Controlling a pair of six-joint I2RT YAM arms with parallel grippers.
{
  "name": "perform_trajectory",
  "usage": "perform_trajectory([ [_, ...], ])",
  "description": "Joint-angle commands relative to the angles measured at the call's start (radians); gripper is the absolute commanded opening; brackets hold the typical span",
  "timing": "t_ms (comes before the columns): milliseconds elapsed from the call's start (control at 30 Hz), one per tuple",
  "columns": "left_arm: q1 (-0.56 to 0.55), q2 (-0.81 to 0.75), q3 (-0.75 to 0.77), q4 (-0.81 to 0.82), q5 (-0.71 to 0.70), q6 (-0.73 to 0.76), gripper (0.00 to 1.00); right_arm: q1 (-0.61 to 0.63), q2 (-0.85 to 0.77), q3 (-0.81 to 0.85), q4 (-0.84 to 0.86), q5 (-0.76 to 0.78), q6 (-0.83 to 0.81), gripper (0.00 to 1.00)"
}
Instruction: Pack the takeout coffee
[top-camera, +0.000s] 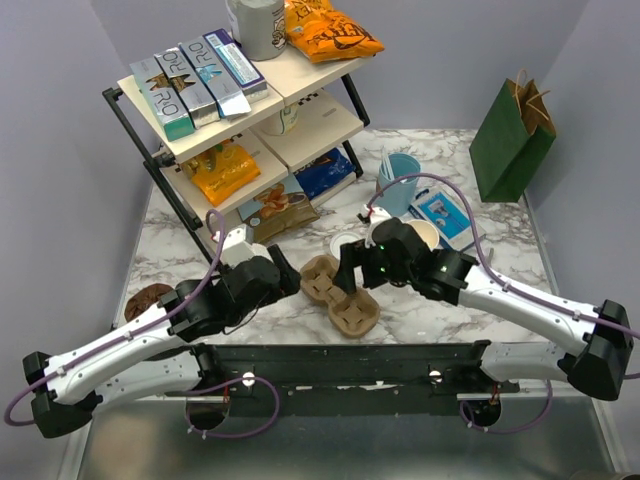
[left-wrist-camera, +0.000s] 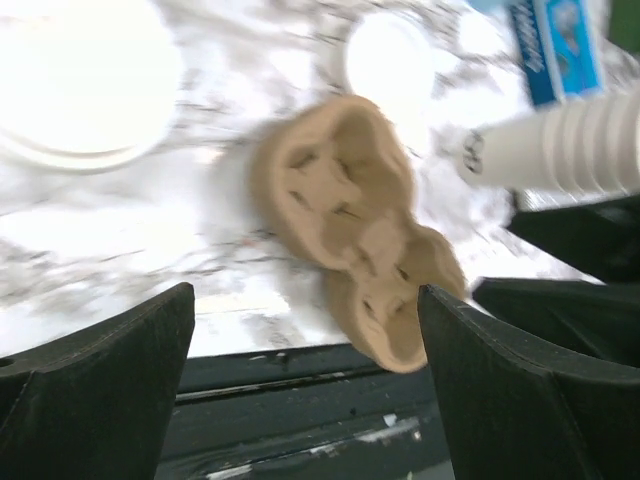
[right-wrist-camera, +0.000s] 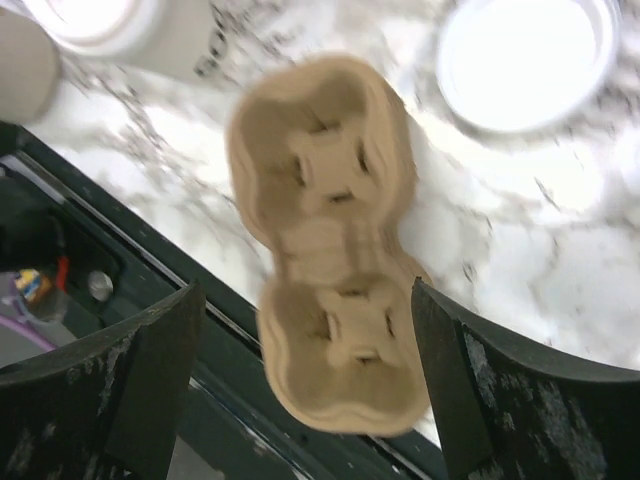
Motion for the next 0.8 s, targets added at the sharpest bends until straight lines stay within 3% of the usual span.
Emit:
perform_trajectory([
  [0,0.079,0.029,0.057,-0.347,-0.193,-0.151,0.99,-0.002,0.106,0.108,0.131,-0.046,-0.044,0.91],
  [167,0.339,-0.021,0.038,-0.291,-0.124,0.023,0.99,0.01,0.322,0.282,0.194,-0.131,-0.019,0.91],
  [233,0.428,-0.055,0.008,-0.193,-0.068,0.079,0.99,0.011,0.374,0.331,0.2,-0.143,0.001,0.9],
  [467,0.574,-0.049,-0.11,0.033,0.095,0.195,0.99,0.014,0.572,0.492,0.2,-0.22,0.042,0.84],
  [767,0.708,-0.075,-0.21,0.196,0.186,0.211,0.99,0.021,0.752,0.627,0.18,-0.273,0.067,0.79],
])
